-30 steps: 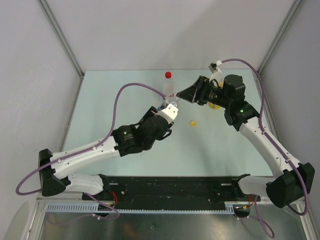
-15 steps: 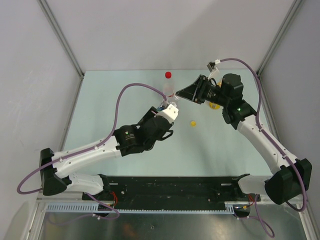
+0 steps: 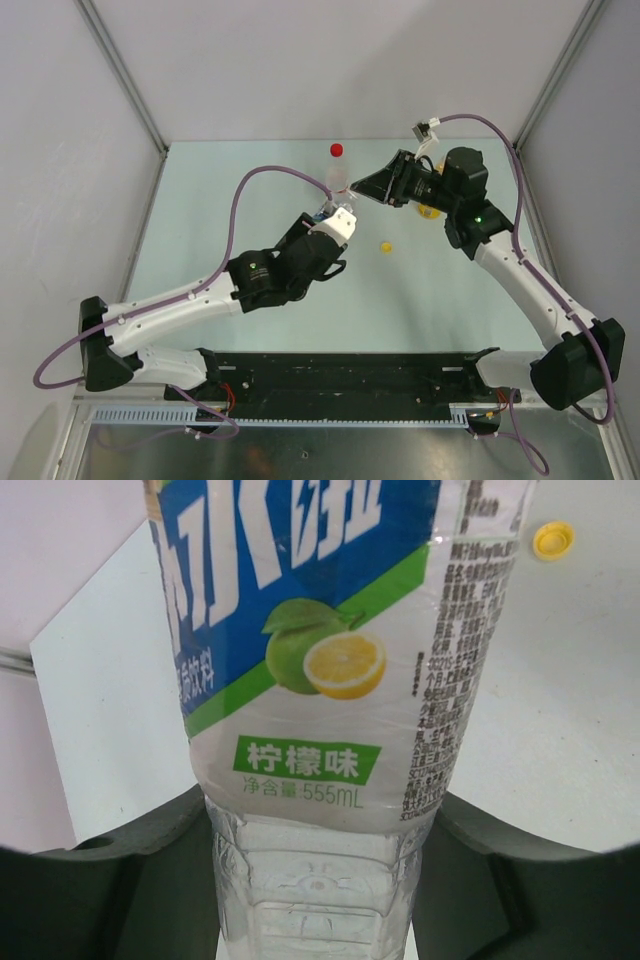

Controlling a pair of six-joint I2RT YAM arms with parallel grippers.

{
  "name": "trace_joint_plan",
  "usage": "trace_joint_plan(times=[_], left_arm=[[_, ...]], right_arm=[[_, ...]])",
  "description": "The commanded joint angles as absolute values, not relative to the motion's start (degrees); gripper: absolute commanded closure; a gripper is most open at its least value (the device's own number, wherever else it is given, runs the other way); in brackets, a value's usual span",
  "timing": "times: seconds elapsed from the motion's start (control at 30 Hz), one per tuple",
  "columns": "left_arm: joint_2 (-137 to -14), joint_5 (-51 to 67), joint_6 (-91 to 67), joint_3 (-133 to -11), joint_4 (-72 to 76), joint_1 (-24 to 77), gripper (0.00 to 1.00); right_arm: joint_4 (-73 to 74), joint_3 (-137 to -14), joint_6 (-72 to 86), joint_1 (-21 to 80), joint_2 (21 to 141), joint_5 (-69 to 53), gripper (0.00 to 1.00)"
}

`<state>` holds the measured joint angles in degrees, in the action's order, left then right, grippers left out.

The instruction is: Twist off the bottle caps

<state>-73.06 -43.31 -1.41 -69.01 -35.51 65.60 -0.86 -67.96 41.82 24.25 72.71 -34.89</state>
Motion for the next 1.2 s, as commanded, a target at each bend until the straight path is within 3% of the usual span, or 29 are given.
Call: trace_joint_plan(times=[0.0,0.2,0.57,1.17], left_arm=[[-71.4,-39.4,-2.3,-70.5,-33.9,65.0,0.78],[-66.6,-28.9,-2.1,-67.6,-29.3,62.9,0.8],[-54.6,5.6,-2.2,-60.6,-16.3,56.6,0.78],[-50.7,45.6,-9.1,-61.0,-6.6,49.3,0.8]], right_arm=[[-4.9,-70.5,36.6,26.4,69.0,-40.7,1.0],[-9.0,-70.3,36.7,26.4,68.7,-46.6,1.0],[-15.0,-69.3,35.4,28.5,68.3,-55.3,1.0],[-19.4,-68.0,27.5,28.8,62.9,-66.8,1.0]])
